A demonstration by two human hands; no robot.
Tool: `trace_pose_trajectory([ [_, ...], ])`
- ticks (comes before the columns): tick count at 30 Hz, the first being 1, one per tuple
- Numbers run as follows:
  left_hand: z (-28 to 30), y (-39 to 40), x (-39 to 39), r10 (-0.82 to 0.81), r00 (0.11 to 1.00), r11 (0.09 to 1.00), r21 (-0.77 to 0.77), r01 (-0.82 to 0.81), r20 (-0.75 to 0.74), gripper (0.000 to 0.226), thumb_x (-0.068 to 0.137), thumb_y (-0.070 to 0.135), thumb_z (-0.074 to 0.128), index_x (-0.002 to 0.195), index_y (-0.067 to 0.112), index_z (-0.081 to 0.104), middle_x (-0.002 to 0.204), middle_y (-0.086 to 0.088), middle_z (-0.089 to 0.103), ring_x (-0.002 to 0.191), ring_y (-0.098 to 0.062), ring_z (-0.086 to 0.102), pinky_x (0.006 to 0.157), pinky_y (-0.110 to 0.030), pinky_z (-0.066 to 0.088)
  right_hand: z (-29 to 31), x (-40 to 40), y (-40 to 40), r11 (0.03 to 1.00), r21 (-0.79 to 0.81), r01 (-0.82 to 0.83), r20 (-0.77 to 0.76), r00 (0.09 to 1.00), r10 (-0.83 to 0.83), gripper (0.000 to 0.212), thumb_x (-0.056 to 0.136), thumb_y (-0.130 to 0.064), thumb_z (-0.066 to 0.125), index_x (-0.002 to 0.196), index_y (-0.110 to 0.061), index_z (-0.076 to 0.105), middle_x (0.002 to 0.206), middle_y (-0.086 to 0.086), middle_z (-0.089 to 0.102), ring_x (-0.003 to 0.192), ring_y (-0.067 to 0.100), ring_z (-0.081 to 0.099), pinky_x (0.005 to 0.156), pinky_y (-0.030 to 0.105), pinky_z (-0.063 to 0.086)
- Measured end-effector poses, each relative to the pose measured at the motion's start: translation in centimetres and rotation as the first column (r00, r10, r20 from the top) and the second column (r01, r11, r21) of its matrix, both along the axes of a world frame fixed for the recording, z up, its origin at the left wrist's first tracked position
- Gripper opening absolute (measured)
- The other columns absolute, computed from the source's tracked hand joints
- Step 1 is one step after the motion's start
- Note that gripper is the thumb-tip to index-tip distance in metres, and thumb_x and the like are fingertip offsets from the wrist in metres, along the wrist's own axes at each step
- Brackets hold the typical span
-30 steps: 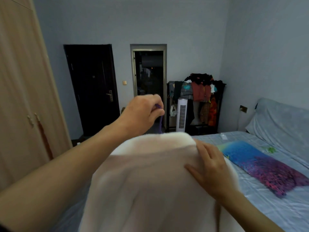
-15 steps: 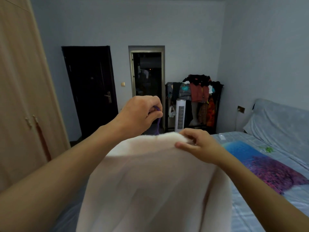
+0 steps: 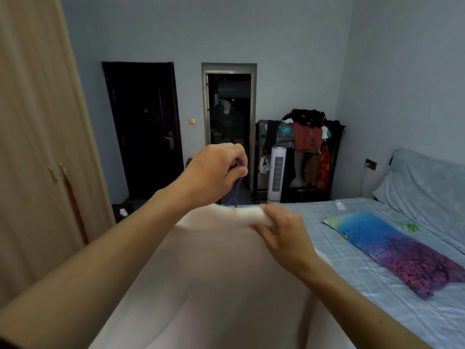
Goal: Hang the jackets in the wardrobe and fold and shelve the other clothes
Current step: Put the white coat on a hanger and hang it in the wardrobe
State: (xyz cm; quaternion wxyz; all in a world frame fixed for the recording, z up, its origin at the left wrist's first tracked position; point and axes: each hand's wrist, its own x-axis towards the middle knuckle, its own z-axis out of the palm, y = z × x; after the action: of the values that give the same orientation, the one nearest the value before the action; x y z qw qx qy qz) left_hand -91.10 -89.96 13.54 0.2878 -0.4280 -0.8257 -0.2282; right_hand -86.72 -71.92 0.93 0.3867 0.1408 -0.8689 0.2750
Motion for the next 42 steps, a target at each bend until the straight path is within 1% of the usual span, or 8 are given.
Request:
trace_pose_trajectory([
  [4, 1.3, -1.1, 0.1, 0.0, 1.0, 1.0, -0.015, 0.0, 0.011, 0.003, 0.094, 0.019, 0.064, 0.091, 0.02, 0.062, 0.076, 0.017, 0.053, 0.07, 0.0, 0.053, 0.066, -0.014, 0.038, 1.3, 0.2, -0.6, 0.999, -0.037, -0.037, 0.016, 0.999, 0.038, 0.019, 0.085, -0.027, 0.071, 0.101, -0.018, 0.066, 0.091, -0.005, 0.065, 0.081, 0.01, 0.058, 0.072, 0.023, 0.046],
  [9, 0.9, -3.6, -0.1, 0.003, 0.999, 1.0, 0.004, -0.003, 0.044, 0.009, 0.094, 0.018, 0.064, 0.088, 0.024, 0.06, 0.082, 0.014, 0.057, 0.075, -0.003, 0.057, 0.068, -0.013, 0.042, 1.7, 0.3, 1.7, 0.992, 0.046, -0.115, 0.173, 0.979, 0.106, 0.032, 0.078, -0.059, 0.059, 0.092, -0.03, 0.062, 0.083, -0.016, 0.059, 0.078, 0.003, 0.055, 0.067, 0.019, 0.043],
  [13, -0.4, -4.8, -0.6, 0.007, 0.997, 0.999, 0.051, -0.011, 0.075, 0.003, 0.093, 0.017, 0.065, 0.09, 0.018, 0.064, 0.085, 0.009, 0.061, 0.077, -0.007, 0.061, 0.071, -0.024, 0.051, 0.4, -0.1, 2.0, 0.981, 0.186, -0.059, 0.204, 0.979, 0.02, 0.025, 0.081, -0.051, 0.061, 0.081, -0.026, 0.055, 0.076, -0.015, 0.051, 0.071, -0.001, 0.047, 0.061, 0.021, 0.032],
  [20, -1.8, -7.3, -1.2, 0.003, 0.999, 0.998, 0.055, -0.005, 0.039, 0.004, 0.09, 0.02, 0.07, 0.092, 0.021, 0.066, 0.081, 0.013, 0.057, 0.075, -0.005, 0.054, 0.069, -0.016, 0.04, -1.1, 0.9, -0.4, 0.993, 0.12, 0.023, 0.098, 0.995, -0.035, 0.017, 0.084, -0.038, 0.061, 0.088, -0.022, 0.059, 0.079, -0.013, 0.055, 0.069, 0.005, 0.048, 0.064, 0.017, 0.035],
  [24, -4.5, -10.9, -0.8, 0.159, 0.987, 0.974, 0.162, -0.158, 0.005, 0.035, 0.086, 0.025, 0.073, 0.118, 0.023, 0.061, 0.108, 0.01, 0.057, 0.098, -0.008, 0.048, 0.084, -0.023, 0.04, -0.8, 1.6, -1.5, 0.99, 0.129, 0.059, 0.076, 0.995, -0.069, 0.012, 0.086, -0.032, 0.065, 0.092, -0.022, 0.06, 0.082, -0.012, 0.056, 0.072, 0.008, 0.051, 0.067, 0.025, 0.039],
  [29, -8.6, -13.9, 2.8, 0.269, 0.95, 0.827, 0.467, -0.312, 0.158, 0.015, 0.085, 0.017, 0.072, 0.096, 0.023, 0.063, 0.083, 0.008, 0.061, 0.075, -0.008, 0.056, 0.064, -0.014, 0.043, -0.1, 2.0, -2.4, 0.985, 0.127, 0.118, 0.073, 0.989, -0.128, 0.015, 0.086, -0.024, 0.072, 0.085, -0.023, 0.057, 0.079, -0.011, 0.055, 0.071, 0.01, 0.05, 0.064, 0.023, 0.035],
  [35, -11.5, -10.4, 5.9, 0.084, 0.869, 0.89, 0.355, -0.286, 0.488, 0.008, 0.09, 0.033, 0.067, 0.085, 0.027, 0.07, 0.073, 0.011, 0.068, 0.069, -0.001, 0.062, 0.063, -0.019, 0.051, 0.8, 1.2, -5.2, 0.983, 0.053, 0.174, 0.075, 0.981, -0.178, 0.016, 0.083, -0.026, 0.073, 0.079, -0.016, 0.061, 0.068, -0.002, 0.06, 0.062, 0.014, 0.052, 0.058, 0.03, 0.035],
  [42, -12.4, -5.4, 6.6, -0.234, 0.626, 0.776, 0.531, -0.34, 0.744, 0.069, 0.062, 0.074, 0.066, 0.104, 0.019, 0.067, 0.095, 0.004, 0.074, 0.087, -0.008, 0.07, 0.082, -0.041, 0.059, -0.6, 3.3, -10.1, 0.976, -0.175, 0.134, 0.155, 0.982, -0.107, 0.019, 0.083, -0.031, 0.06, 0.072, -0.015, 0.059, 0.062, -0.005, 0.057, 0.06, 0.011, 0.052, 0.051, 0.017, 0.035],
])
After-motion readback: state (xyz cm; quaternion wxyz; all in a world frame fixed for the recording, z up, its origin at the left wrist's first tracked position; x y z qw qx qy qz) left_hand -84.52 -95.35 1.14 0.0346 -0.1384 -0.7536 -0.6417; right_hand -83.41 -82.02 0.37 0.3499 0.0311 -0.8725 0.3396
